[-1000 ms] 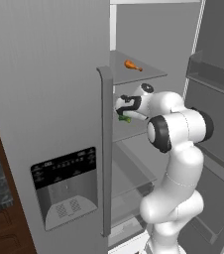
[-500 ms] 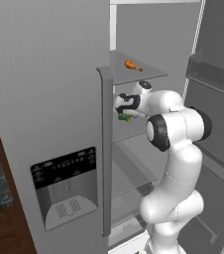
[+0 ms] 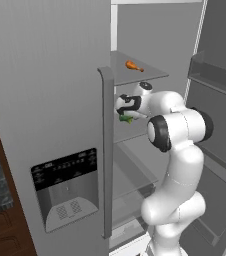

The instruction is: Place one broccoli and one chicken drumstick in each tupperware on the nearby counter, to pack two identical lunches.

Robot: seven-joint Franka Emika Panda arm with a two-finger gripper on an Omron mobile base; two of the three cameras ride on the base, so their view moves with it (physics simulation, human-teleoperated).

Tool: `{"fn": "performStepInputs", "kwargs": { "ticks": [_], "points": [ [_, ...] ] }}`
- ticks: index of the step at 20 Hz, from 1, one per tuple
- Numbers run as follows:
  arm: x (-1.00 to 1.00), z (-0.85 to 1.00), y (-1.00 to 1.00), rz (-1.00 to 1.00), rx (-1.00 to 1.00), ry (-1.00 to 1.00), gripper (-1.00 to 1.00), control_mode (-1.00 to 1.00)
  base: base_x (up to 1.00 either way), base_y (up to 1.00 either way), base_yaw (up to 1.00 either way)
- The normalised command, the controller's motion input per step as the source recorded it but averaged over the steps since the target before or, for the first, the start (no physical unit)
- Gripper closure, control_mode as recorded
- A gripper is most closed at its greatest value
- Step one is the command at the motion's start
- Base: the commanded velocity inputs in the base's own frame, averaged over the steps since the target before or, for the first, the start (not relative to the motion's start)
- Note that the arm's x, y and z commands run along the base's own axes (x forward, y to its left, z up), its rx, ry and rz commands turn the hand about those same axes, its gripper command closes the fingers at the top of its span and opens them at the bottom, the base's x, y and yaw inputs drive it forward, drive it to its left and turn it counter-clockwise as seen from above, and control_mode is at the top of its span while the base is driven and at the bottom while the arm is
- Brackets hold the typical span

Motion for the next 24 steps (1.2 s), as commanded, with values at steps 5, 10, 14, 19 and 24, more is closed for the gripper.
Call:
{"fn": "performStepInputs", "kwargs": {
  "ticks": [5,10,14,19,24],
  "points": [
    [-0.22,0.00,0.00,0.01,0.01,-0.01,1.00,-1.00,0.00,0.00,0.00],
    [-1.00,0.04,0.00,0.03,0.06,-0.13,1.00,-1.00,0.00,0.00,0.00],
    [-1.00,0.31,0.00,0.02,0.03,-0.03,1.00,-1.00,0.00,0.00,0.00],
    [-0.85,0.95,0.00,0.01,0.00,0.11,1.00,-1.00,0.00,0.00,0.00],
    [-0.82,0.98,0.00,0.06,-0.08,0.21,1.00,-1.00,0.00,0.00,0.00]
  ]
}}
